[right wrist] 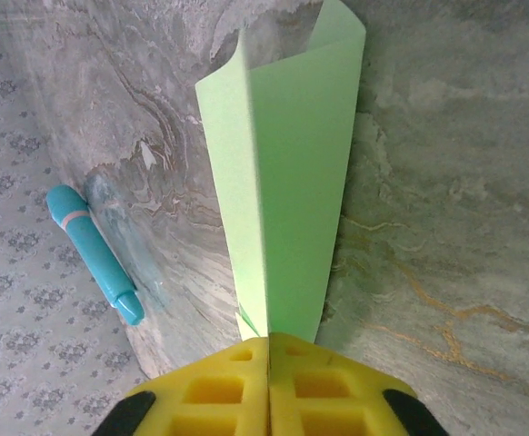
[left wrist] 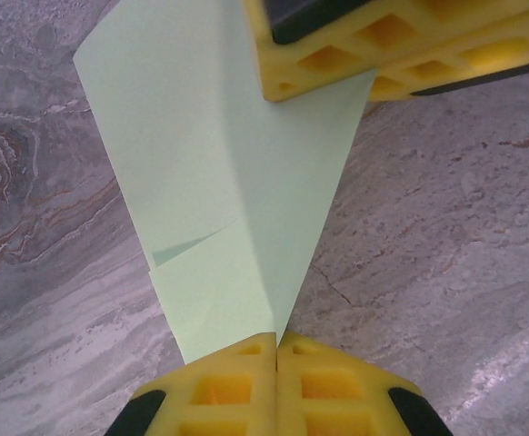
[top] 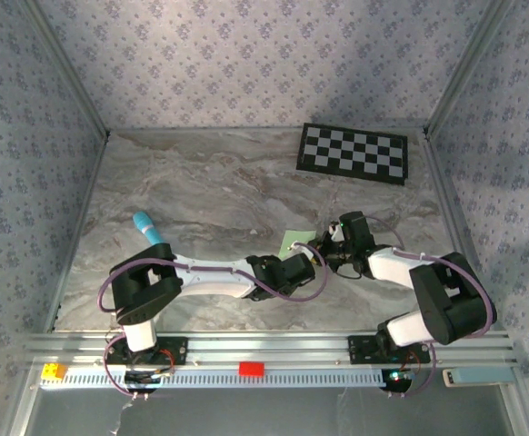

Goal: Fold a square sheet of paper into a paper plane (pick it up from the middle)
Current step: Fold the wing for the fifth time at the center of the table.

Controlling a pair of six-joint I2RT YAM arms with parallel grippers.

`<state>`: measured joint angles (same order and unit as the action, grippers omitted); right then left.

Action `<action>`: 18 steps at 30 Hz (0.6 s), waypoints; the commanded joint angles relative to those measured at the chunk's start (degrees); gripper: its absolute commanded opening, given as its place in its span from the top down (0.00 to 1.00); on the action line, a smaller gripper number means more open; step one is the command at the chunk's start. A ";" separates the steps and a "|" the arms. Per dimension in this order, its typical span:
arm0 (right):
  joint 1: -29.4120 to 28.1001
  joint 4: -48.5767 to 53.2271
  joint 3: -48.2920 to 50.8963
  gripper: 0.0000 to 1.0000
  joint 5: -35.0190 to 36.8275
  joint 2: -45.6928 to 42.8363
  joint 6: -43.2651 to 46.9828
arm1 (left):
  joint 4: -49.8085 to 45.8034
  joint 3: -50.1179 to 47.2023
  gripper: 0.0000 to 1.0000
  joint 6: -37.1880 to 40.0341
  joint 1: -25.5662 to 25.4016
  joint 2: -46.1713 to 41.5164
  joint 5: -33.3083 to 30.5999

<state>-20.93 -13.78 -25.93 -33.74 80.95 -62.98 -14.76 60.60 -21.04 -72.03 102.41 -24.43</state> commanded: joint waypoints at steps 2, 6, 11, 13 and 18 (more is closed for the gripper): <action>0.22 3.69 -1.40 0.84 0.84 -1.87 2.48 | 0.60 -0.14 1.00 -1.14 0.20 -0.79 1.84; 1.20 9.45 -2.27 0.72 2.97 -5.34 5.43 | 3.54 -2.10 1.00 -2.88 2.07 -2.64 6.43; 2.98 15.84 -2.63 0.60 5.28 -10.65 8.68 | 9.06 -5.70 1.00 -5.28 5.88 -5.17 15.10; 3.50 17.26 -2.46 0.58 5.52 -12.51 9.31 | 10.52 -6.82 1.00 -6.30 6.94 -5.59 17.15; 3.94 18.77 -1.63 0.56 6.04 -15.76 9.72 | 13.31 -8.85 1.00 -7.69 8.88 -6.43 21.47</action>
<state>-17.41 1.39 -27.16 -29.06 66.70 -54.98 -5.19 52.66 -26.85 -63.70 97.80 -7.84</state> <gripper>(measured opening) 0.442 0.046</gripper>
